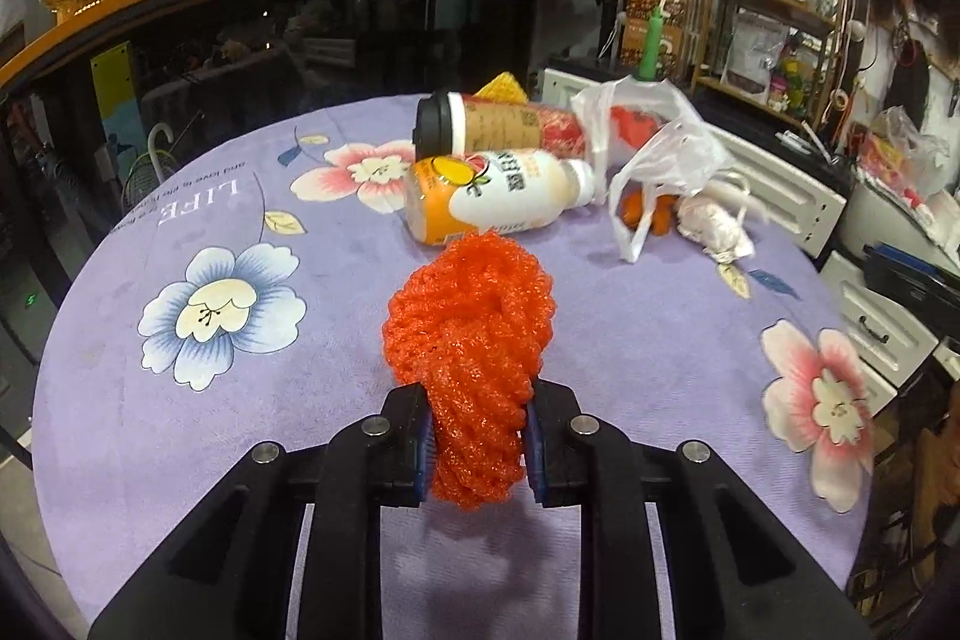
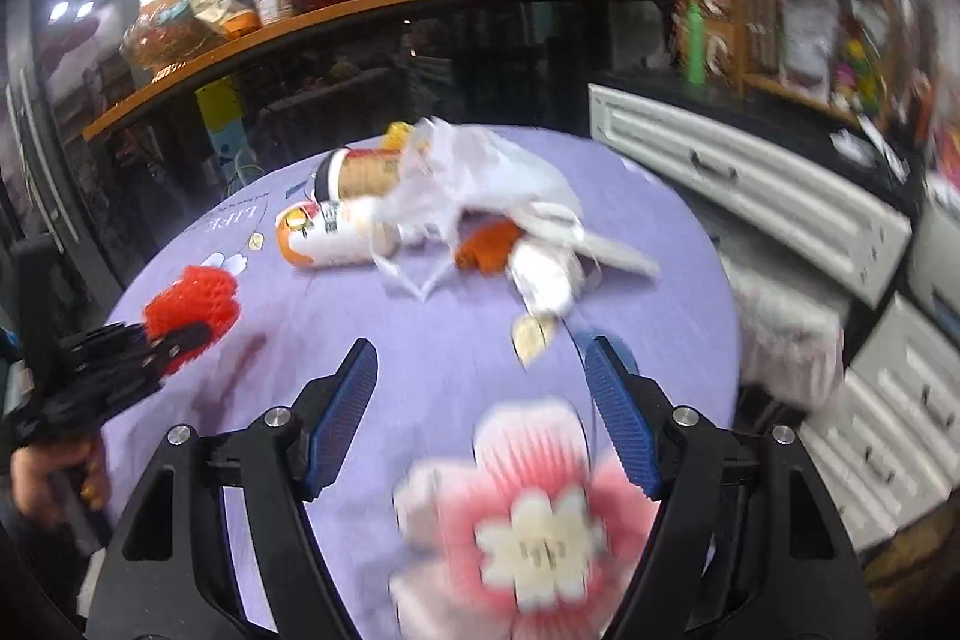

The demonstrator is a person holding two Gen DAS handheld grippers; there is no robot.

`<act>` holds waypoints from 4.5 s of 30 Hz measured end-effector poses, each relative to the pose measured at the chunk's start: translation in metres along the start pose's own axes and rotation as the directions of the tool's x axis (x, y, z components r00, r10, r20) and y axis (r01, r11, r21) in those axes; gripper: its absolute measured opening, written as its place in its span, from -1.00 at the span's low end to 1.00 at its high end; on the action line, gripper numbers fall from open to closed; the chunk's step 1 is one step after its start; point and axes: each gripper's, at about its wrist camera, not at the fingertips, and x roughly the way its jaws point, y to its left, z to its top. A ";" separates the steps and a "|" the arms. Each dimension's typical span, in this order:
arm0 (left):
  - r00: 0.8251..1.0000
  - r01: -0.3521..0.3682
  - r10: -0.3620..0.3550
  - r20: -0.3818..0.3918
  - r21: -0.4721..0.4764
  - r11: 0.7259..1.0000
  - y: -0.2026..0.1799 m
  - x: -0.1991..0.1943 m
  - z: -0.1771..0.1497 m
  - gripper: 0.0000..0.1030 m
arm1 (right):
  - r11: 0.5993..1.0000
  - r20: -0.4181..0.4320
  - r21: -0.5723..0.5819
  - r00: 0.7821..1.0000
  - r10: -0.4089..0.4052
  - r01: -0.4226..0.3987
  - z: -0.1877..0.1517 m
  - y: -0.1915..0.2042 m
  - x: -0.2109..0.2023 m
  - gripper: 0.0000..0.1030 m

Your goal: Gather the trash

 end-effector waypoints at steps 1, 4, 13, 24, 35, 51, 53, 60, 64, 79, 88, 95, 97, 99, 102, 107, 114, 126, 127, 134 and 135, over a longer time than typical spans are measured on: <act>1.000 0.013 -0.013 0.008 -0.002 1.000 -0.001 -0.003 0.001 -0.56 | 1.000 0.010 -0.019 1.000 -0.006 0.006 0.007 0.005 0.007 0.40; 0.999 0.032 -0.032 0.028 0.004 0.999 -0.005 -0.010 0.002 -0.56 | 0.998 0.015 -0.069 1.000 -0.008 0.009 0.028 0.018 0.031 0.40; 0.997 0.074 -0.074 0.037 0.015 0.997 -0.010 -0.008 -0.002 -0.56 | 0.993 -0.023 -0.103 0.998 -0.053 0.050 0.081 0.034 0.107 0.40; 0.993 0.107 -0.108 0.039 0.009 0.994 -0.011 -0.008 -0.009 -0.56 | 0.974 -0.082 -0.180 0.984 -0.156 0.139 0.086 0.034 0.152 -0.85; 0.990 0.122 -0.123 0.072 0.020 0.992 -0.018 -0.025 -0.008 -0.56 | 0.991 0.066 -0.116 0.996 -0.061 0.068 0.101 0.025 0.072 -0.95; 0.956 0.245 -0.261 0.134 0.124 0.962 -0.090 -0.082 -0.011 -0.56 | 0.998 0.120 -0.057 0.993 -0.018 0.025 0.053 -0.010 -0.091 -0.96; 0.948 0.270 -0.289 0.134 0.147 0.952 -0.105 -0.088 -0.013 -0.56 | 0.999 0.123 -0.038 0.992 -0.034 0.039 0.041 -0.022 -0.110 -0.95; 0.916 0.357 -0.386 0.107 0.218 0.908 -0.156 -0.093 -0.021 -0.56 | 0.992 0.105 0.057 0.987 -0.119 0.113 -0.004 -0.075 -0.161 -0.95; 0.894 0.411 -0.442 0.079 0.254 0.876 -0.188 -0.092 -0.028 -0.56 | 0.981 0.067 0.118 0.984 -0.163 0.155 -0.032 -0.105 -0.174 -0.95; 0.871 0.476 -0.490 -0.038 0.311 0.823 -0.257 -0.075 -0.061 -0.56 | 0.947 -0.173 0.269 0.976 -0.131 0.175 -0.138 -0.168 -0.116 -0.95; 0.876 0.480 -0.468 -0.116 0.302 0.824 -0.266 -0.055 -0.080 -0.56 | 0.927 -0.301 0.305 0.946 -0.124 0.218 -0.191 -0.178 -0.055 0.33; 0.866 0.500 -0.466 -0.183 0.290 0.816 -0.276 -0.038 -0.095 -0.56 | 0.887 -0.278 0.367 0.943 -0.183 0.280 -0.218 -0.190 -0.069 0.52; 0.862 0.507 -0.467 -0.199 0.297 0.809 -0.281 -0.034 -0.099 -0.56 | 0.876 -0.273 0.369 0.937 -0.218 0.311 -0.223 -0.192 -0.081 0.52; 0.859 0.511 -0.466 -0.211 0.307 0.803 -0.287 -0.031 -0.102 -0.56 | 0.870 -0.261 0.362 0.932 -0.251 0.336 -0.222 -0.192 -0.093 0.52; 0.856 0.516 -0.461 -0.233 0.325 0.793 -0.298 -0.025 -0.108 -0.56 | 0.855 -0.236 0.361 0.923 -0.303 0.372 -0.224 -0.194 -0.113 0.53; 0.864 0.500 -0.431 -0.260 0.353 0.791 -0.310 -0.010 -0.116 -0.56 | 0.826 -0.198 0.384 0.911 -0.363 0.413 -0.227 -0.201 -0.139 0.56; 0.870 0.483 -0.390 -0.300 0.373 0.792 -0.322 0.012 -0.126 -0.56 | 0.805 -0.174 0.407 0.902 -0.395 0.431 -0.229 -0.205 -0.162 0.56; 0.882 0.461 -0.357 -0.309 0.404 0.790 -0.329 0.028 -0.131 0.02 | 0.795 -0.173 0.397 0.888 -0.425 0.458 -0.232 -0.202 -0.172 0.56; 0.885 0.456 -0.356 -0.301 0.406 0.792 -0.328 0.028 -0.130 0.23 | 0.796 -0.175 0.397 0.889 -0.424 0.457 -0.232 -0.202 -0.171 0.56; 0.890 0.448 -0.359 -0.281 0.397 0.801 -0.324 0.022 -0.128 0.63 | 0.795 -0.178 0.418 0.898 -0.403 0.440 -0.236 -0.203 -0.170 0.56; 0.892 0.445 -0.361 -0.272 0.397 0.803 -0.323 0.019 -0.127 0.65 | 0.796 -0.178 0.418 0.898 -0.402 0.439 -0.236 -0.203 -0.170 0.56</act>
